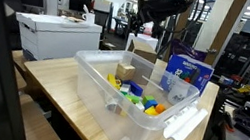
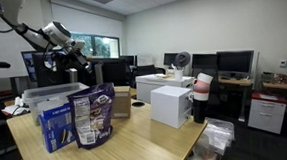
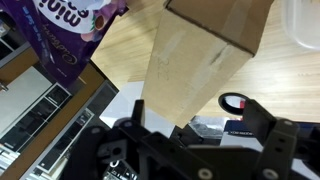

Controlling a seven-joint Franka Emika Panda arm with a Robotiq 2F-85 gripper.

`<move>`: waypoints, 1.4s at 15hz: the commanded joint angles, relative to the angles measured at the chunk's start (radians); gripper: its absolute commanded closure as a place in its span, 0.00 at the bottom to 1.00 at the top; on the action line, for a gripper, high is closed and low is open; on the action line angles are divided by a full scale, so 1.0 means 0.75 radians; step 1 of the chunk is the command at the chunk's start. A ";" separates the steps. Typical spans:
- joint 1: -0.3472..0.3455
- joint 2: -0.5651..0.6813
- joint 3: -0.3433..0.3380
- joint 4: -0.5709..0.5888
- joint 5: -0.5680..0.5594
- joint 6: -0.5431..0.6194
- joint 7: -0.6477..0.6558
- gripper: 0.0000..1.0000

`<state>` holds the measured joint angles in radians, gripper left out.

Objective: Set the box upright, then open it

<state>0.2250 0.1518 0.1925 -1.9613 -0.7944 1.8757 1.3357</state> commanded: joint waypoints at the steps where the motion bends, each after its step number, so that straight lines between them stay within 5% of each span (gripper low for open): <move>1: 0.011 0.003 -0.010 0.004 0.003 -0.002 -0.002 0.00; 18: 0.025 0.205 -0.053 0.112 -0.038 -0.045 0.180 0.00; 20: 0.027 0.216 -0.063 0.121 -0.037 -0.055 0.183 0.26; 21: 0.029 0.219 -0.068 0.122 -0.043 -0.064 0.185 0.30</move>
<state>0.2325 0.3012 0.1607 -1.8868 -0.8264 1.8452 1.4463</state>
